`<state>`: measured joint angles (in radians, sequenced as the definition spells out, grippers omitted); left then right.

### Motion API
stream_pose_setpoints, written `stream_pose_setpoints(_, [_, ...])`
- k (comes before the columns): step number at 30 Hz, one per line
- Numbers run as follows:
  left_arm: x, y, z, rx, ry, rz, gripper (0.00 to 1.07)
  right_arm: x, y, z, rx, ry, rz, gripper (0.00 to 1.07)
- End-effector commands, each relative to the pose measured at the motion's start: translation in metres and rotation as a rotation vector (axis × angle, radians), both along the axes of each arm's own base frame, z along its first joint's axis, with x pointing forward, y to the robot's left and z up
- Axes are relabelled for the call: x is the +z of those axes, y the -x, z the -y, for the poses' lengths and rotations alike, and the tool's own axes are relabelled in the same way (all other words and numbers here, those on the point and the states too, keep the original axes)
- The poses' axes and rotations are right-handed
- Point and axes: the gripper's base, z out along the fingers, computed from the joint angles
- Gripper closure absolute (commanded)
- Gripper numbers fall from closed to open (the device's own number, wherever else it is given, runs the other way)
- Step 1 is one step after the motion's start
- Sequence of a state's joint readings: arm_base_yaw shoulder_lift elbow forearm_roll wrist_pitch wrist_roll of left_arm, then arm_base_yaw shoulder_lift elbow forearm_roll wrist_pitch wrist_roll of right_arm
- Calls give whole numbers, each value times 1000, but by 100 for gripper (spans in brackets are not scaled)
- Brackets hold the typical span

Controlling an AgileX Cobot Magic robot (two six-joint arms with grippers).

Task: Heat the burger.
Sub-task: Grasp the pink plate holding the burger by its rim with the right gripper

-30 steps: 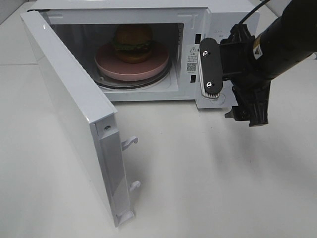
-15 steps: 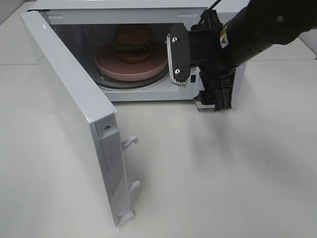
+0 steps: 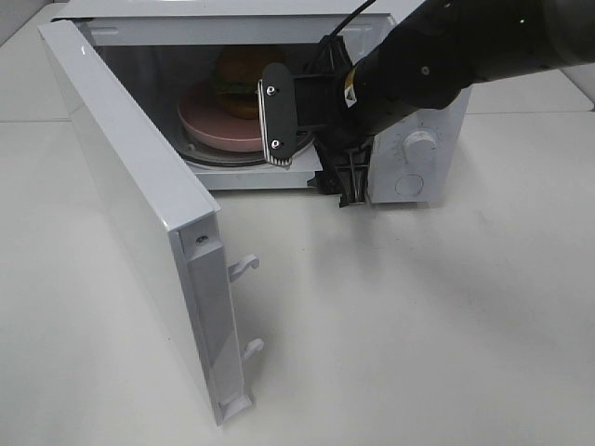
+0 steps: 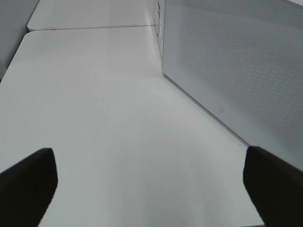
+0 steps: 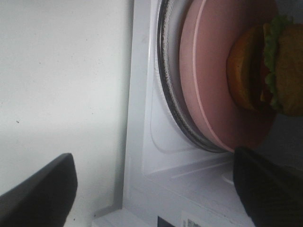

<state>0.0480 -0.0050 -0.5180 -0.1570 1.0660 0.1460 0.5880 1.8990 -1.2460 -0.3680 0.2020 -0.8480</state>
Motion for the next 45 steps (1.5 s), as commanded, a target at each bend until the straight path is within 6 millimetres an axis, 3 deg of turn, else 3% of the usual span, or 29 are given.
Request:
stream_pose_setpoints(1, [-1,0,1,1,12,-2,6,-8,-11,-8,3,-24,11,22])
stream_pose_setpoints(20, [-1,0,1,1,12,-2,6,-46,-57,-39,-14,-39,7,25])
stream_pose_setpoints(34, [-1,0,1,1,12,-2,6,-58,-85,-55,-28,-62,32,28])
stream_pose_setpoints(45, [-1,0,1,1,12,-2,6,-60,-96,-63,-44,-97,44,30])
